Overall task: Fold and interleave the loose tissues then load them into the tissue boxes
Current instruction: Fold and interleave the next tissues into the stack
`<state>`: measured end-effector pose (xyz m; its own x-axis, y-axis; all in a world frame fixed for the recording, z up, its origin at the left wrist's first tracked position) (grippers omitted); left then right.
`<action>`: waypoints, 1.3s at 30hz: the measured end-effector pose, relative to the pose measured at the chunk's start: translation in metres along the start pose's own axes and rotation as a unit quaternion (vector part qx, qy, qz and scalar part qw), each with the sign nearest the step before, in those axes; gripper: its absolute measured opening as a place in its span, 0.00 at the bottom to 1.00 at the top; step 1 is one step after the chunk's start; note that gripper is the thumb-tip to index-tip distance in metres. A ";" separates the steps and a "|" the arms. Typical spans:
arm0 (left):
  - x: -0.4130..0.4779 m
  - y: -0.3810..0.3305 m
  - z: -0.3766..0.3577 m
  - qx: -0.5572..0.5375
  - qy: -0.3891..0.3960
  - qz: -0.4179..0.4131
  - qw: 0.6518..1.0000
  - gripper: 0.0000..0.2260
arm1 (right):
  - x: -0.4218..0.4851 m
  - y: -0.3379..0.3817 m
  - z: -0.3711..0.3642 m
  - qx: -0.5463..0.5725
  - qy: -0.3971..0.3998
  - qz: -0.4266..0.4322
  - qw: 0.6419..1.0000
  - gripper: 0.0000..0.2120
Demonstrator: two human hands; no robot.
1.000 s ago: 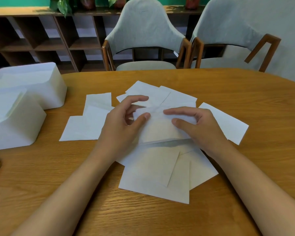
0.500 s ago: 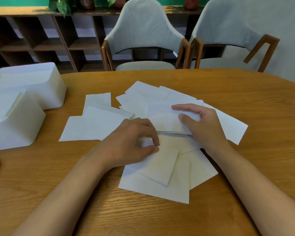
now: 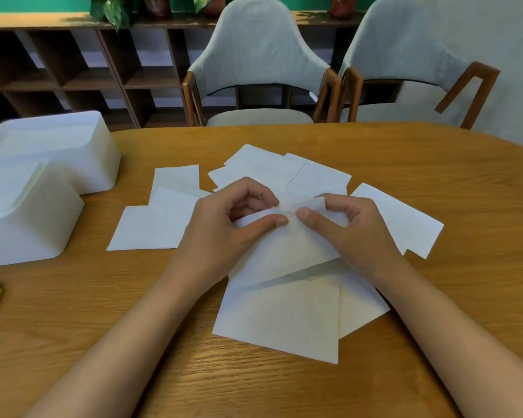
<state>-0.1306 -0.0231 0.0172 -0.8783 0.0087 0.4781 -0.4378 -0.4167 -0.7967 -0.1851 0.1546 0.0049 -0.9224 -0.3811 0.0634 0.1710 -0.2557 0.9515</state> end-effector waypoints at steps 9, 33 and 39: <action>0.003 -0.001 0.012 0.036 -0.044 -0.005 0.998 0.08 | 0.000 -0.002 -0.005 -0.057 0.016 0.004 0.998 0.20; -0.001 0.008 0.005 0.051 -0.077 0.022 0.995 0.05 | -0.004 0.007 -0.013 -0.099 0.023 0.062 0.993 0.33; 0.002 0.014 0.007 0.016 -0.057 0.068 0.996 0.10 | 0.000 0.009 0.003 -0.014 0.007 0.058 0.998 0.31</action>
<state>-0.1367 -0.0351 0.0096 -0.9006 -0.1525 0.4071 -0.3086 -0.4353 -0.8457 -0.1844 0.1554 0.0143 -0.8908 -0.4224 0.1675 0.2857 -0.2341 0.9293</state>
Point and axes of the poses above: each hand's wrist, its own x-axis towards the middle knuckle, its own z-axis out of the back of the hand, y = z × x, the point moved 8 cm from there along x, towards the middle knuckle, and after that the axes turned 9 degrees about -z, right-handed, at the moved point
